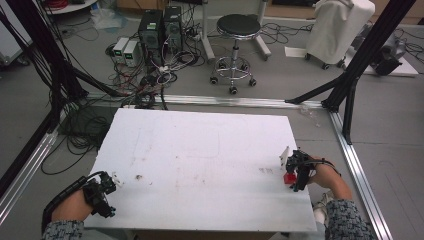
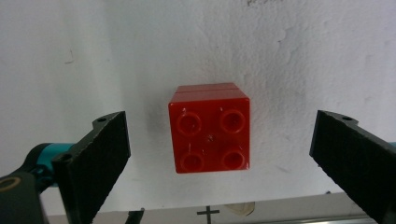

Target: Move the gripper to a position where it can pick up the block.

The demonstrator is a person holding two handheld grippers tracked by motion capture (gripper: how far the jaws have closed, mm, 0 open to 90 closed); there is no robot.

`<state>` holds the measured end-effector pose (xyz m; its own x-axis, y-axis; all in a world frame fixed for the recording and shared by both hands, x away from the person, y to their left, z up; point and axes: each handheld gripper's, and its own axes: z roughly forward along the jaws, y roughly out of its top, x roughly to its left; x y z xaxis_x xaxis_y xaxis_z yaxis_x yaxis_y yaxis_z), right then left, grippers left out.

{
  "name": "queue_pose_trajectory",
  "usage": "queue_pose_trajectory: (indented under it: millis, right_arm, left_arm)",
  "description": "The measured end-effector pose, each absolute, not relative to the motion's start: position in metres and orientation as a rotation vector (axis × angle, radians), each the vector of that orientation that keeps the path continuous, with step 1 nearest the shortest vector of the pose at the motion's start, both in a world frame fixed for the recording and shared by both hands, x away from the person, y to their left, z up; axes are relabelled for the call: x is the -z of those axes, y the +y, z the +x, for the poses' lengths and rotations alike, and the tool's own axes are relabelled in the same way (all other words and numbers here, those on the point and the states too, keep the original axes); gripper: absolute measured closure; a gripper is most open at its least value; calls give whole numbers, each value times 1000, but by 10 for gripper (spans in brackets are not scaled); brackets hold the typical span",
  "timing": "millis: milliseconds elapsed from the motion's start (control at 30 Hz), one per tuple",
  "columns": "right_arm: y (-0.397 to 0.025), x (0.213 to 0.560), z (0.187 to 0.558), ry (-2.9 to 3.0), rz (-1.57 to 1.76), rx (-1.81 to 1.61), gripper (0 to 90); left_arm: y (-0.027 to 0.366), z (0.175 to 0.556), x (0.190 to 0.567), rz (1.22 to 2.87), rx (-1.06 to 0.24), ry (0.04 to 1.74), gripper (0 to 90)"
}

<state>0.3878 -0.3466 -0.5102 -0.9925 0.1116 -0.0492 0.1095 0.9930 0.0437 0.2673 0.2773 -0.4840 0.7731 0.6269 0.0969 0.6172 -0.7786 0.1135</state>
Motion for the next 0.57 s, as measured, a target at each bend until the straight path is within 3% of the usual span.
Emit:
queue_pose_trajectory:
  millis: [567]
  right_arm:
    - [-345,518,387,3102,165,-53,43]
  left_arm:
    - [276,268,485,2880,-199,1021,222]
